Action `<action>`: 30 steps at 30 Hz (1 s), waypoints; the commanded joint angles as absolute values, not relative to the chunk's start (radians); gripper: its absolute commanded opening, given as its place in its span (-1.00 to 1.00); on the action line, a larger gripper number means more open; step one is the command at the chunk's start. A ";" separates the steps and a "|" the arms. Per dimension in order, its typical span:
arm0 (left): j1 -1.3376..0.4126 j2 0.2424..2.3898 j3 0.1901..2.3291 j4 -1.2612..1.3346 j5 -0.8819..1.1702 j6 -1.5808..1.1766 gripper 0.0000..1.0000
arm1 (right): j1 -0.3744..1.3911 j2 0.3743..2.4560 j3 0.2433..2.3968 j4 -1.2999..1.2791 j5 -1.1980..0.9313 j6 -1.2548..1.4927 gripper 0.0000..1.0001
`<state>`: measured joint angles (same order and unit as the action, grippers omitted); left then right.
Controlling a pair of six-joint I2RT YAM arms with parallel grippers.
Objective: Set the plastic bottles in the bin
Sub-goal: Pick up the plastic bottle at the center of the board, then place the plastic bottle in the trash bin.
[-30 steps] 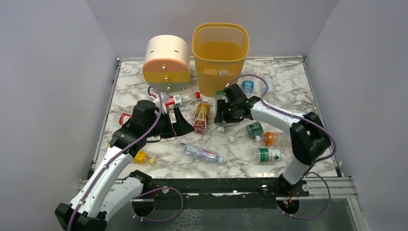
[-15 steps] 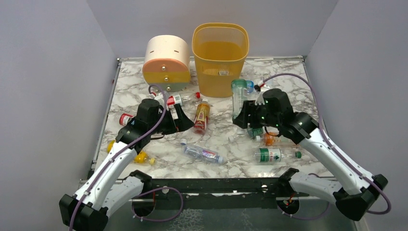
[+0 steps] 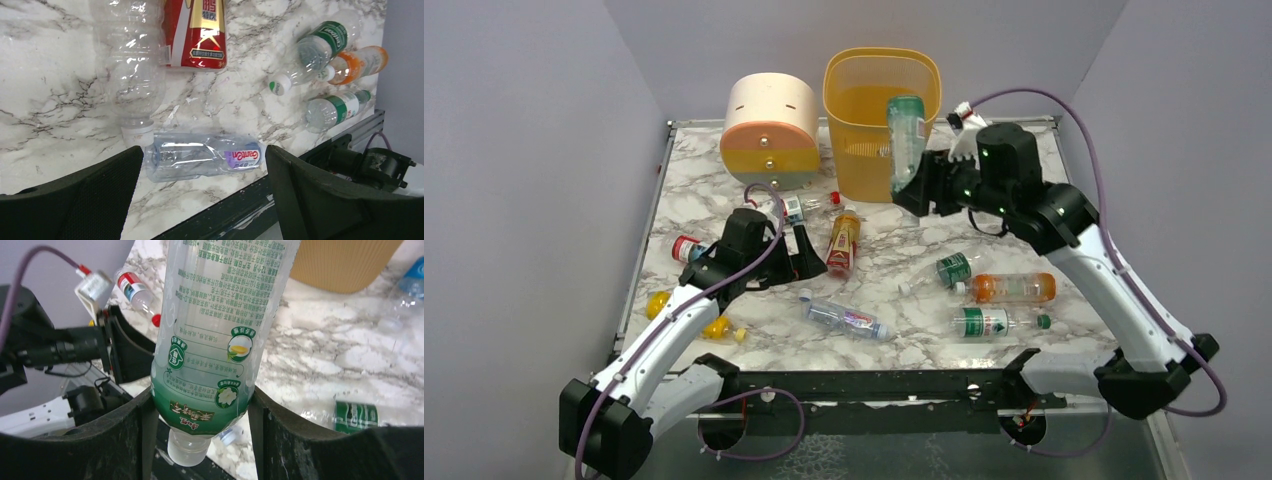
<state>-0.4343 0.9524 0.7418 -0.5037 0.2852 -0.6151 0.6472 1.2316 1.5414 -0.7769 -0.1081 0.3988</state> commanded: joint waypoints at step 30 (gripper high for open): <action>-0.442 0.925 0.708 -0.511 0.268 -0.597 0.98 | 0.314 2.002 2.328 -0.477 -0.203 0.421 0.03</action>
<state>-0.4347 0.9489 0.7040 -0.5121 0.2756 -0.6010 0.3222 1.9545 2.2452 -0.4843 -0.1555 0.4255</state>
